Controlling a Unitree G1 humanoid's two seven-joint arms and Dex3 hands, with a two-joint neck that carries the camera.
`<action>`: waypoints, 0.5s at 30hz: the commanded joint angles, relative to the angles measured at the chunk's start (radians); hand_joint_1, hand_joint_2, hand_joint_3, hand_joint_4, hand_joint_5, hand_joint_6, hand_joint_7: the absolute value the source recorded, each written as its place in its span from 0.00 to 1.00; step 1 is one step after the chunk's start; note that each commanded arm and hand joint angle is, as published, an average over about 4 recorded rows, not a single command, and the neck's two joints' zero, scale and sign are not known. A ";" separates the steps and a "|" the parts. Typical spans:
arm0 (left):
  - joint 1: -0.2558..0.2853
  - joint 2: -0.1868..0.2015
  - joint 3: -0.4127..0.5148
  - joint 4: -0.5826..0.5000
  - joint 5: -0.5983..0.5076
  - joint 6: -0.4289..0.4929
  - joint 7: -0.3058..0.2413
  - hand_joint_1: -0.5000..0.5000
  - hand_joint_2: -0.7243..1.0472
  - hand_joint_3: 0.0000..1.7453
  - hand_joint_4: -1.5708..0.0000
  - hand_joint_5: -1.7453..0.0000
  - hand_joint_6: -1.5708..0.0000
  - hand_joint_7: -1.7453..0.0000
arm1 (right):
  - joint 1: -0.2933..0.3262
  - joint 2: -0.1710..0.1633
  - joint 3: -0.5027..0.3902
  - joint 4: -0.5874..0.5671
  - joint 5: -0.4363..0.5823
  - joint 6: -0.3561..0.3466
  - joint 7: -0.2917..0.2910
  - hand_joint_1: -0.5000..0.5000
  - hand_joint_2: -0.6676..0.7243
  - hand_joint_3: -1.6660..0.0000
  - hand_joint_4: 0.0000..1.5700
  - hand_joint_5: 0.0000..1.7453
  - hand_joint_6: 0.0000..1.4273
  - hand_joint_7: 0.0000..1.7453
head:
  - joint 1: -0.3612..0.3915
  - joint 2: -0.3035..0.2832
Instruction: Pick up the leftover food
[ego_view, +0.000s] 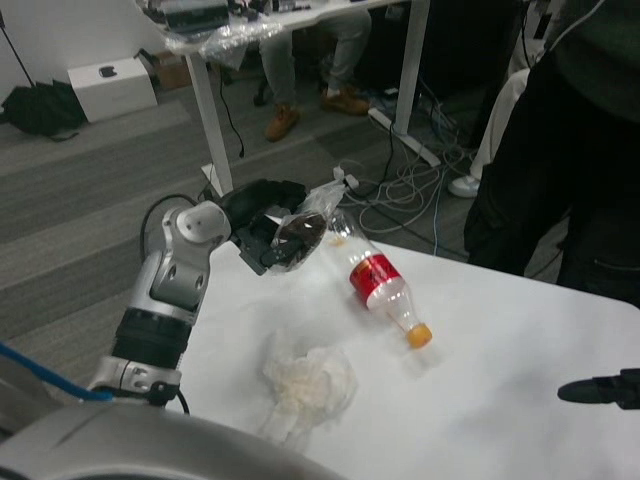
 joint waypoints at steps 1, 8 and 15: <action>-0.048 -0.012 0.009 0.101 -0.171 -0.186 0.089 0.00 0.69 0.85 0.14 0.24 0.20 0.12 | -0.041 0.009 0.018 0.005 -0.005 0.016 0.016 0.08 1.00 1.00 0.00 0.00 0.00 0.00 | -0.109 0.063; -0.163 -0.027 -0.100 0.538 -0.438 -0.665 0.176 0.00 0.70 0.85 0.13 0.26 0.17 0.08 | -0.100 0.028 0.064 0.002 -0.012 0.033 0.033 0.08 1.00 1.00 0.00 0.00 0.00 0.00 | -0.371 0.143; -0.254 -0.021 -0.186 0.785 -0.568 -0.840 0.257 0.00 0.75 0.85 0.10 0.18 0.15 0.08 | -0.134 0.039 0.087 -0.026 -0.023 0.075 0.073 0.08 1.00 1.00 0.00 0.00 0.00 0.00 | -0.561 0.119</action>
